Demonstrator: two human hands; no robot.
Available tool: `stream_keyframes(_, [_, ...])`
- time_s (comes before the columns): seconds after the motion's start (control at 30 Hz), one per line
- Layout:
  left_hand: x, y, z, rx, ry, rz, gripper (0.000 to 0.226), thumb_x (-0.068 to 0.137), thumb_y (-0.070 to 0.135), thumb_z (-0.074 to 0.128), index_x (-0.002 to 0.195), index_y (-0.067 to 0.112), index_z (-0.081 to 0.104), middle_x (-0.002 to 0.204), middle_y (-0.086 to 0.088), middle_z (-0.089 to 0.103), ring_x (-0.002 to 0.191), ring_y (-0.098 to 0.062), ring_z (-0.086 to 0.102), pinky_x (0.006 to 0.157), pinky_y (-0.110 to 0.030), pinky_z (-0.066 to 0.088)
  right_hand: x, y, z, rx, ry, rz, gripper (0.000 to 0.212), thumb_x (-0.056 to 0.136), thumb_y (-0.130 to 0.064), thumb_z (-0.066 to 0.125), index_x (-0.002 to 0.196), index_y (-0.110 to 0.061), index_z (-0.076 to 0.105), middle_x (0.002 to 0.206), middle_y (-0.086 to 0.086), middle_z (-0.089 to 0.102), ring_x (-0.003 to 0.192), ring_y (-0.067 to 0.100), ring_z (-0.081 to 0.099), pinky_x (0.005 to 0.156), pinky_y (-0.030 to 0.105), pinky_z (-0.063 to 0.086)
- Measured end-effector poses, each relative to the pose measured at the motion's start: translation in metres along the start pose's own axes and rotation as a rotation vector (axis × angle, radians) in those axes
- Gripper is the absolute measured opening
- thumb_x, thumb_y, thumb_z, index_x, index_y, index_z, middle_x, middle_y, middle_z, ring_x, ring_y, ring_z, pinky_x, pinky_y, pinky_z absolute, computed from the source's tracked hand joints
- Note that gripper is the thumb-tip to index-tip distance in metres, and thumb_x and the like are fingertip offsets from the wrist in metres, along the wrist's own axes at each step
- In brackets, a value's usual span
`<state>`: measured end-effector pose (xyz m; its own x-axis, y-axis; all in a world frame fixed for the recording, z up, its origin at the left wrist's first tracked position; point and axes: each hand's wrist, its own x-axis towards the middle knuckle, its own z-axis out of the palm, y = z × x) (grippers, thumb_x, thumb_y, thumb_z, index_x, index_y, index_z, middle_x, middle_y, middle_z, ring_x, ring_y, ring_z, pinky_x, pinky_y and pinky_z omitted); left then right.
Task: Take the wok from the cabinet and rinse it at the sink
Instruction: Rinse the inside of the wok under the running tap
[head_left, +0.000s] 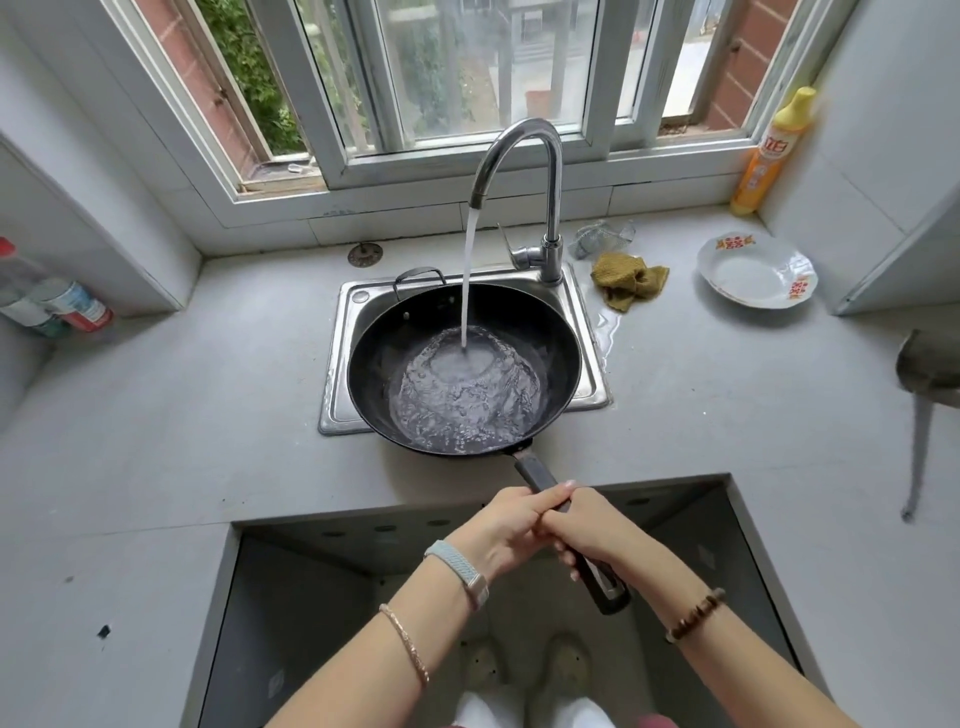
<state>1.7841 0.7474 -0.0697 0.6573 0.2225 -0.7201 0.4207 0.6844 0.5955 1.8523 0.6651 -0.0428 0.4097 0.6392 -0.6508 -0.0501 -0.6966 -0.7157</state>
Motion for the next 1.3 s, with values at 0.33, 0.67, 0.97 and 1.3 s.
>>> stream_keyframes(0.33, [-0.006,0.037,-0.003,-0.063,-0.022,0.012,0.030,0.090,0.020,0.065,0.066,0.002,0.060,0.043,-0.006,0.052,0.031,-0.015,0.045,0.035,-0.023,0.045,0.011,-0.039,-0.010,0.025,-0.044,0.064,0.014,0.082,-0.008,0.050,0.074,-0.005,0.061,0.054,0.006,0.050,0.042,0.017,0.047,0.041,0.022,0.045])
stream_keyframes(0.67, [-0.006,0.013,-0.014,-0.011,-0.113,-0.004,0.031,0.086,0.024,0.069,0.083,-0.003,0.055,0.051,-0.009,0.060,0.038,-0.024,0.052,0.041,-0.034,0.049,-0.002,-0.019,0.005,0.052,-0.013,0.036,0.021,0.083,-0.004,0.046,0.064,-0.007,0.056,0.050,0.005,0.048,0.036,0.012,0.046,0.039,0.023,0.045])
stream_keyframes(0.97, [-0.008,0.011,-0.012,-0.056,-0.043,0.001,0.030,0.083,0.021,0.073,0.088,-0.003,0.056,0.052,-0.009,0.059,0.038,-0.022,0.049,0.039,-0.031,0.047,-0.003,-0.021,0.008,0.014,0.013,0.023,0.027,0.085,-0.006,0.045,0.060,-0.006,0.054,0.050,0.005,0.049,0.035,0.011,0.046,0.038,0.023,0.046])
stream_keyframes(1.3, [-0.012,0.052,-0.011,-0.125,0.041,-0.028,0.022,0.084,0.022,0.071,0.071,0.007,0.063,0.048,-0.004,0.053,0.028,-0.012,0.044,0.031,-0.019,0.040,0.011,-0.061,-0.002,0.045,-0.016,0.051,0.021,0.080,-0.010,0.050,0.061,-0.009,0.059,0.052,0.005,0.054,0.042,0.016,0.050,0.043,0.024,0.047])
